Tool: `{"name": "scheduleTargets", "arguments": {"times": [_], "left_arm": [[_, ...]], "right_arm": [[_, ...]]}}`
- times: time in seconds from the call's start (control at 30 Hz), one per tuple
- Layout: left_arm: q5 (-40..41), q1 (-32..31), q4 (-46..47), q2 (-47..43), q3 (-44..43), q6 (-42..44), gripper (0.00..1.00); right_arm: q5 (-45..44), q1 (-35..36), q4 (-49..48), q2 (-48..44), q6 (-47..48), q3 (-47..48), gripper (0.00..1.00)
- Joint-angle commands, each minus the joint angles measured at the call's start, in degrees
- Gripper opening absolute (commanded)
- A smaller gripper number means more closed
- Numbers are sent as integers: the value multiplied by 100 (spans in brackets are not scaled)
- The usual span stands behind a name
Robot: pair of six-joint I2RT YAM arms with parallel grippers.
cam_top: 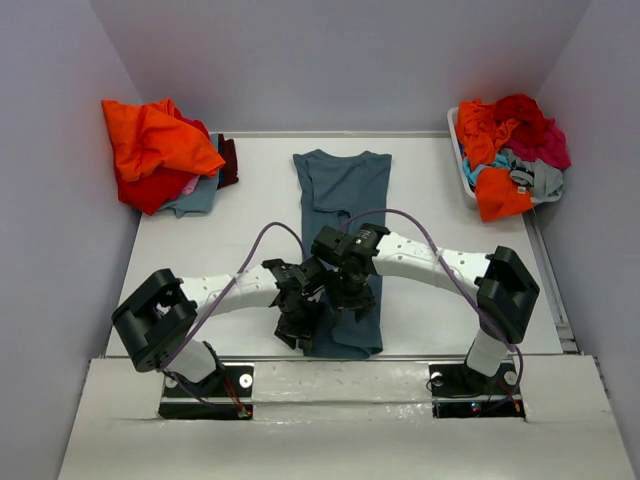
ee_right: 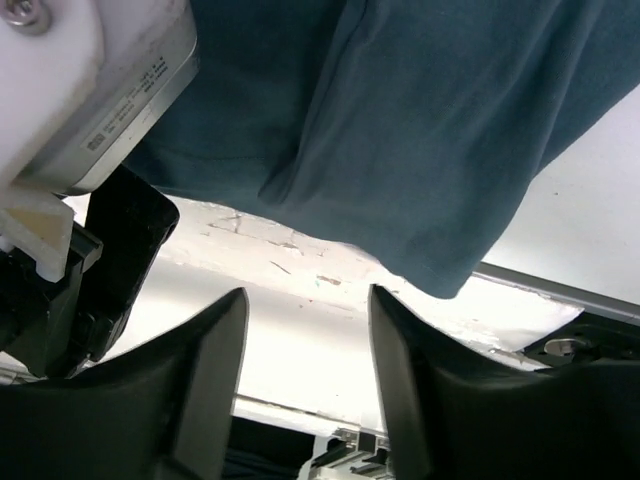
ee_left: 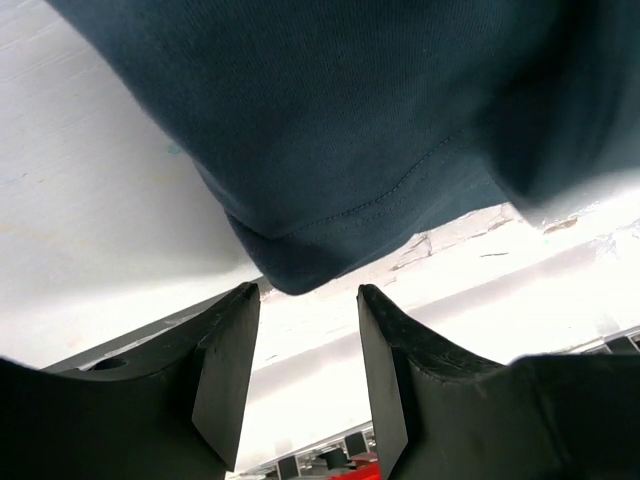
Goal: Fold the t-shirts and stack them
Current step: Fold the tshirt
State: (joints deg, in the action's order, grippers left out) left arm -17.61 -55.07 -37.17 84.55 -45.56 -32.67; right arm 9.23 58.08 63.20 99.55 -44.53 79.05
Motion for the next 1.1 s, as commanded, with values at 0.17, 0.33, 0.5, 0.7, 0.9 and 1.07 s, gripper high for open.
{"name": "scheduleTargets", "arguments": {"times": [0.17,0.33,0.5,0.7,0.9,1.07], "left_arm": [[161,-30,-36,-308,-251,-161,56],[301,31,-62,-255,-322,-135,56],[529,189,-177,-343,-506,-126,56],[688,646,-256,-413,-743,32,56],[794,1225,-265,-177,-1103,462,56],[785,1517,-151,236,-1525,744,56]], "right_arm": [[-79,71,-19,-313,129,349,72],[-185,71,9,-567,-195,-256,72],[-334,71,-62,-1006,-660,-872,71],[-870,-34,-53,-1525,-1127,-812,72],[-792,-271,-290,-1544,-1093,-1171,72],[-528,-614,-861,-1369,-926,-1506,71]]}}
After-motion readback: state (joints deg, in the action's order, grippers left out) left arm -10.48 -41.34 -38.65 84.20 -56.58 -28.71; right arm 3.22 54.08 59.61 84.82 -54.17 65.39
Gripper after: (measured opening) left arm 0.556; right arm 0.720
